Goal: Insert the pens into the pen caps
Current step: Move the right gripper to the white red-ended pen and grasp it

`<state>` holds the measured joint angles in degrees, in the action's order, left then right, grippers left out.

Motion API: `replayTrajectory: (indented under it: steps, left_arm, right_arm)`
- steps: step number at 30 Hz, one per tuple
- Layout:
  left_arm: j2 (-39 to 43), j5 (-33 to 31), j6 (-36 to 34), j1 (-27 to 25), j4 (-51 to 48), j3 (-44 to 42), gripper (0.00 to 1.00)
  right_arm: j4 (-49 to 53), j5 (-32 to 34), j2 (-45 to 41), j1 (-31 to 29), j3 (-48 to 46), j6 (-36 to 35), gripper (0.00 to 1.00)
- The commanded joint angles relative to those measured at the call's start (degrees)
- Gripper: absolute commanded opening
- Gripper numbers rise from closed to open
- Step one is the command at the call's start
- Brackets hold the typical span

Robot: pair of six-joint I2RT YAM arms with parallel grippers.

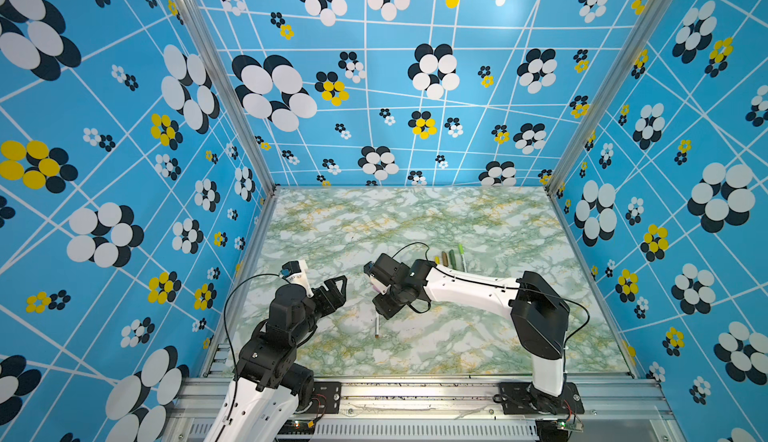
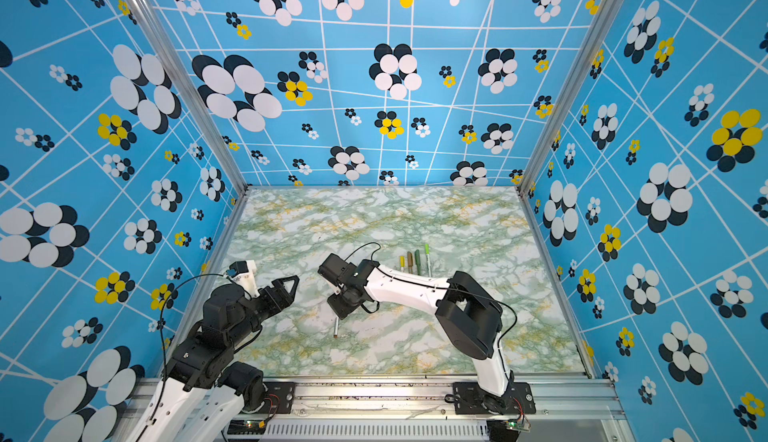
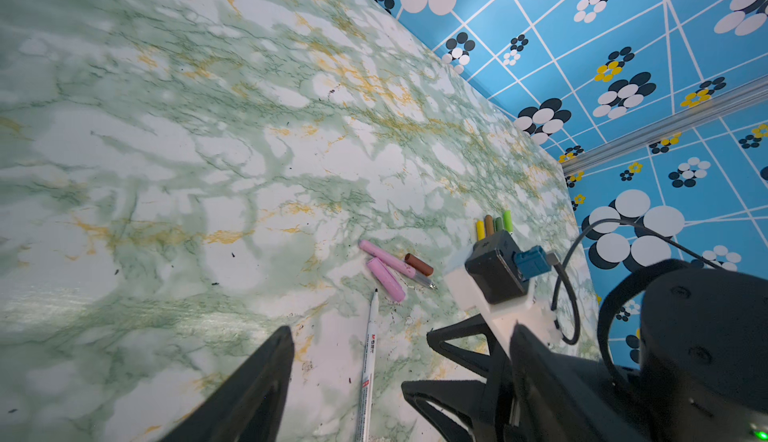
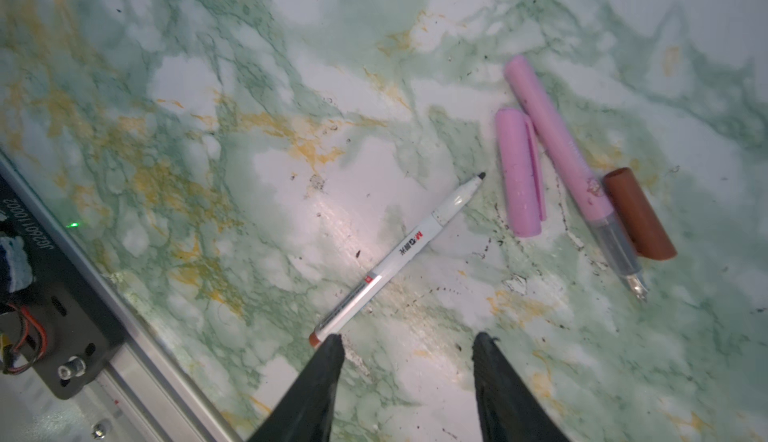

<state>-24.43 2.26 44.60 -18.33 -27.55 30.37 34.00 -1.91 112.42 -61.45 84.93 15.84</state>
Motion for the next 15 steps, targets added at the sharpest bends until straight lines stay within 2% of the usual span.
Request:
replayTrajectory:
  steps: [1, 8, 15]
  left_arm:
    - [0.34, -0.99, -0.02, 0.50, -1.24, -0.65, 0.83]
    - [0.69, -0.81, -0.04, 0.57, -0.84, -0.77, 0.83]
    - [1.04, -0.95, -0.13, 0.66, -1.00, -0.83, 0.83]
  right_arm:
    - [-0.31, 1.53, 2.29, -0.71, 0.98, 2.19, 0.54]
    - [0.72, 3.49, 6.95, -1.17, 3.11, 2.59, 0.51]
    - [3.12, 6.97, 10.56, -1.74, 5.56, 1.44, 0.41]
